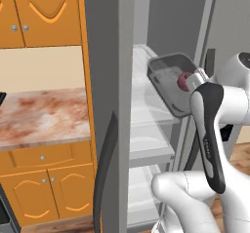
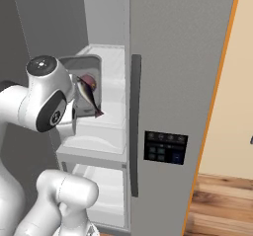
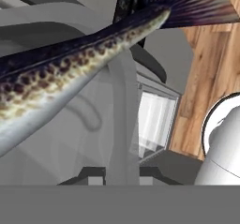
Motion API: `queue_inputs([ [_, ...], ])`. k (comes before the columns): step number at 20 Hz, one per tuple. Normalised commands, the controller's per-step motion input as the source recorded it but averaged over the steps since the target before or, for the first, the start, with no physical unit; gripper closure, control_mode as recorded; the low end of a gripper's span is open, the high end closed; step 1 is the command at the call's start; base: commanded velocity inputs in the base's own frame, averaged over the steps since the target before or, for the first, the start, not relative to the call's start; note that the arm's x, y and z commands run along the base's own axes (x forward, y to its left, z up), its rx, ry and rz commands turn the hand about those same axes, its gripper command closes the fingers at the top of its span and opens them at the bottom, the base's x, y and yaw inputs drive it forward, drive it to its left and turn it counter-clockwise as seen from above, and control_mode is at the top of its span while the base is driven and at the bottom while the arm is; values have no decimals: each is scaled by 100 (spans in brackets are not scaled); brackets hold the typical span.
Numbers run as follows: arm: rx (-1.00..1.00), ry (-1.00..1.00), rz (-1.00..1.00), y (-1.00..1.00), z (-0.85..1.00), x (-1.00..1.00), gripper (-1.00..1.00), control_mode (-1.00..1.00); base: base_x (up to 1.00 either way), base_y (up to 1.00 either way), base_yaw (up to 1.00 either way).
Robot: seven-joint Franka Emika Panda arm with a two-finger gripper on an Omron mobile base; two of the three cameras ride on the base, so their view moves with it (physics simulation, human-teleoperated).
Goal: Place the tupperware containing the fish and onion meal in the microwave. Close the microwave door and press the start button to reheat the meal.
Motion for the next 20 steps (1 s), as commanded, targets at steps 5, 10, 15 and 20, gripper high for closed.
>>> queue_inputs([
  [5, 0, 0, 0, 0, 0, 0, 100, -100, 0, 0, 0],
  [10, 0, 0, 0, 0, 0, 0, 100, 100, 0, 0, 0],
  [15, 0, 0, 0, 0, 0, 0, 100, 100, -53, 0, 0],
  [20, 0, 0, 0, 0, 0, 0, 100, 100, -81, -3, 0],
])
